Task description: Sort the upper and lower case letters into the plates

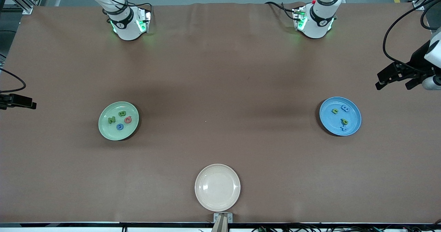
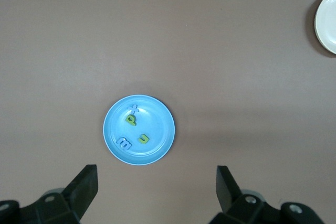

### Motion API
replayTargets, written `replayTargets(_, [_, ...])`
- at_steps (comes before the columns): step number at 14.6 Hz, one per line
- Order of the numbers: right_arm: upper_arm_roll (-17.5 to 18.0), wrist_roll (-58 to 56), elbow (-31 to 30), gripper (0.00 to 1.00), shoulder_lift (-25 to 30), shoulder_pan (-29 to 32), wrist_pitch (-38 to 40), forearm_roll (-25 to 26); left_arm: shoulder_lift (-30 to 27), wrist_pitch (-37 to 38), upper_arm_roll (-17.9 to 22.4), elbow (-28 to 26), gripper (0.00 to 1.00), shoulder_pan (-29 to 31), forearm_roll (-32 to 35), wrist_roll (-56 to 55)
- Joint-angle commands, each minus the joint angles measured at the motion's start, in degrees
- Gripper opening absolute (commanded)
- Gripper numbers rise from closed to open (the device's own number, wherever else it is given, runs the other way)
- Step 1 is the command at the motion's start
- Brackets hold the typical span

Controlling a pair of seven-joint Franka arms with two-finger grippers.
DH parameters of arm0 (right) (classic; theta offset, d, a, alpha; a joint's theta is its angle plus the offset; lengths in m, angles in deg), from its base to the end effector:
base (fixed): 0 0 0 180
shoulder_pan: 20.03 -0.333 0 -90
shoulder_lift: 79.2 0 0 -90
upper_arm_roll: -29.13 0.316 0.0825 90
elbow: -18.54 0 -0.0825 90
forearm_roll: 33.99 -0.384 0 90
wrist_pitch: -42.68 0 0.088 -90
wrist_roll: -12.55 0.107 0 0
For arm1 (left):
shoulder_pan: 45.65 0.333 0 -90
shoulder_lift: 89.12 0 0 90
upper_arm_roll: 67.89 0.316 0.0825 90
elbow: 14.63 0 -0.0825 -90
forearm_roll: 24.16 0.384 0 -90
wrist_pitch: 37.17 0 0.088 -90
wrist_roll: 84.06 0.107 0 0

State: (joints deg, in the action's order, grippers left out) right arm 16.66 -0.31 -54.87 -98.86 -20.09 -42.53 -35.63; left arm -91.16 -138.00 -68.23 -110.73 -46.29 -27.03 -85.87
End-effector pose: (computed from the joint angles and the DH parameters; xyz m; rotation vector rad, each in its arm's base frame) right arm 0.6333 -0.1117 0.5507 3.1189 0.0249 -0.2124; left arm 0.5599 -0.0141 0.6111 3.0838 0.0324 0.1805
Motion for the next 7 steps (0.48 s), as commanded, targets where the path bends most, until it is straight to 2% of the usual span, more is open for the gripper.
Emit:
replayTargets(1, [0.3,1.2,-0.2,1.00,0.5,-0.4,0.6,-0.6,-1.0,0.9,0.1,-0.5,0.99,0.0,-0.9,0.4])
replayTargets(5, [2.6,4.3,-0.3,1.00,1.1,0.1,0.9,-0.6,-1.2,1.4,0.2,-0.1,0.99,0.0,-0.5,0.5])
replayTargets(7, [4.1,5.9,-2.1,1.00,2.3,0.1,0.2,-0.6,-1.2,5.6,-0.2,0.9,0.99,-0.1,-0.2,0.2])
